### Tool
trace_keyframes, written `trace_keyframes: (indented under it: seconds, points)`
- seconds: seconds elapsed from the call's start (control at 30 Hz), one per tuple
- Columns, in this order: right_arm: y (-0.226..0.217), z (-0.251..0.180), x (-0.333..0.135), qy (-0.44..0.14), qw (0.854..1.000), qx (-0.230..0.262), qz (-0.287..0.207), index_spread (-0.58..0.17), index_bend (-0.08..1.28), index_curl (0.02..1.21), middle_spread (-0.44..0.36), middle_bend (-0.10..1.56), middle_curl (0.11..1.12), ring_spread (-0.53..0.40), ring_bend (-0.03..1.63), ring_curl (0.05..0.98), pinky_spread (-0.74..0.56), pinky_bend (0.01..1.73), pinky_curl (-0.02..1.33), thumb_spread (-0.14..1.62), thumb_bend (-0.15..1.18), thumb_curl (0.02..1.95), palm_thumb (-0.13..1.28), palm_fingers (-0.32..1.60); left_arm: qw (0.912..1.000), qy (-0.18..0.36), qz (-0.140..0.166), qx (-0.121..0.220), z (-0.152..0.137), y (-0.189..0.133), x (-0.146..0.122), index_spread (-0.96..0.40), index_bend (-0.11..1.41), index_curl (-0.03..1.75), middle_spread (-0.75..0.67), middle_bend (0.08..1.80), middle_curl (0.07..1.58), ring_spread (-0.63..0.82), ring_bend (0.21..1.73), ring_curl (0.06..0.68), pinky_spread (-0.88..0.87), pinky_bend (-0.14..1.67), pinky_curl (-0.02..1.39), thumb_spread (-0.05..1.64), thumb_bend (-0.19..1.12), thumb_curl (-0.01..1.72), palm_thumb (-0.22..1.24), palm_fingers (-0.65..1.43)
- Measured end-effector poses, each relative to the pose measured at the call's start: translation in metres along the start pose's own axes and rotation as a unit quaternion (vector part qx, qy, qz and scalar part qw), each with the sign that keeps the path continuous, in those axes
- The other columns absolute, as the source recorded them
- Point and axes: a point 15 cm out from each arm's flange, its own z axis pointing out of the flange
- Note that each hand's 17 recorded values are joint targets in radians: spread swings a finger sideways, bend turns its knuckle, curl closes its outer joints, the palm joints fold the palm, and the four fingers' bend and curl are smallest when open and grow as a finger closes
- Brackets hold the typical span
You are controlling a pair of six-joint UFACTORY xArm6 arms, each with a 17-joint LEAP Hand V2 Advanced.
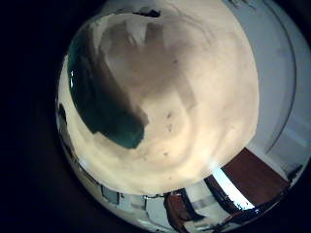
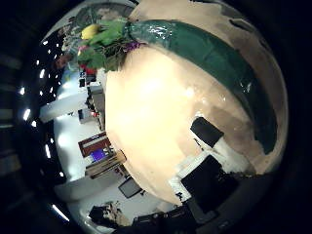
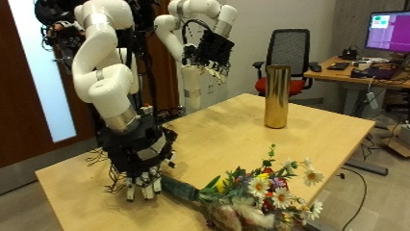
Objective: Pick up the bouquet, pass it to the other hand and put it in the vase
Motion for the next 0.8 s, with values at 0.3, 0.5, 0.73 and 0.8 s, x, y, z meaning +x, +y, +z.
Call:
trace_keyframes:
  seconds: [0.3,0.5,0.73,0.8]
  points:
    - [0.000,0.008,0.003,0.002,1.000,-0.011,0.004,-0.022,0.16,0.26,0.163,0.50,0.39,0.056,0.80,0.254,0.27,0.57,0.25,0.98,-0.02,0.48,0.81,0.16,1.0000,-0.001,0.000,-0.002,0.001,0.001,-0.001,0.25,0.17,0.32,0.49,0.20,0.31,0.60,0.50,0.182,0.57,0.21,0.31,0.88,-0.03,0.31,0.36,0.17]
    - [-0.005,0.009,0.000,0.002,1.000,-0.012,0.002,-0.022,0.16,0.27,0.154,0.51,0.39,0.045,0.80,0.256,0.23,0.54,0.24,0.97,-0.02,0.48,0.81,0.19,1.0000,-0.001,-0.001,-0.002,0.001,0.002,-0.001,0.25,0.17,0.32,0.49,0.20,0.31,0.60,0.50,0.183,0.57,0.21,0.31,0.88,-0.03,0.31,0.36,0.17]
    - [-0.012,0.007,-0.006,0.002,1.000,-0.008,-0.002,-0.029,0.16,0.27,0.142,0.52,0.39,0.027,0.82,0.261,0.19,0.52,0.23,0.97,-0.02,0.48,0.81,0.22,1.0000,0.001,-0.005,-0.002,0.002,0.002,-0.002,0.25,0.17,0.32,0.49,0.20,0.31,0.60,0.50,0.183,0.57,0.21,0.31,0.88,-0.03,0.31,0.36,0.17]
    - [-0.011,0.010,-0.006,0.003,1.000,-0.013,-0.002,-0.030,0.16,0.27,0.140,0.53,0.39,0.024,0.83,0.263,0.18,0.51,0.23,0.97,-0.02,0.48,0.81,0.23,1.0000,0.001,-0.005,-0.003,0.002,0.002,-0.002,0.25,0.17,0.32,0.49,0.20,0.31,0.60,0.49,0.183,0.57,0.21,0.31,0.88,-0.03,0.31,0.36,0.17]
